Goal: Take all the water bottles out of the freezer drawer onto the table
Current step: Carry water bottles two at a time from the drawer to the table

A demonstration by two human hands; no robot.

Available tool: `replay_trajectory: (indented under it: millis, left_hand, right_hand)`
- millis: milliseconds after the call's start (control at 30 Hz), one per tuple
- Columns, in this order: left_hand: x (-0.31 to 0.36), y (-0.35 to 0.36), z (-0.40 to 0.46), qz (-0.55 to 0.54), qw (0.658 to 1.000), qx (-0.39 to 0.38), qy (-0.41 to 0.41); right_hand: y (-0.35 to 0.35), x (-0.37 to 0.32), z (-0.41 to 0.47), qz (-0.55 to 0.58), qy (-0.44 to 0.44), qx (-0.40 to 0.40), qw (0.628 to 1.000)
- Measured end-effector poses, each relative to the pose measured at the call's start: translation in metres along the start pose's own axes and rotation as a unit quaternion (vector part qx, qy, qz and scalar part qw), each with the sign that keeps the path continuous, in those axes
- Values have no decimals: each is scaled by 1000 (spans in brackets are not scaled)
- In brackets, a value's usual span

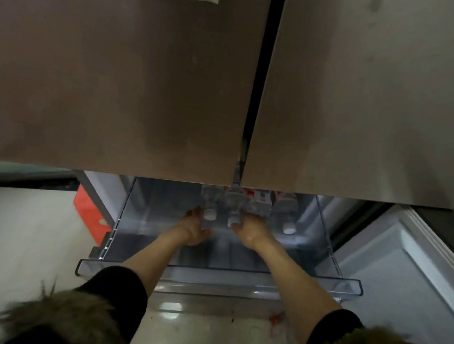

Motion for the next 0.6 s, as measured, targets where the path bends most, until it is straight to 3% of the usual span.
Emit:
replay_trajectory:
  millis: [167,433,600]
  left_hand:
    - [-23,19,35,-8,998,12,-54]
    - [-23,9,46,-95,985,98,-104]
    - [-21,9,33,-160,976,78,-126]
  right_hand:
    - [6,-4,26,13,36,-1,999]
    - [17,1,46,80,87,-14,993]
    - [22,0,43,76,89,-53,992]
Point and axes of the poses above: each hand's wrist, its own z-axis towards the middle knuckle, its own y-axis out of the palm, x = y × z, the point moved 8 cm from there along z, towards the middle knuckle, and after that the axes turned 15 degrees about y, right-handed, at the moved point
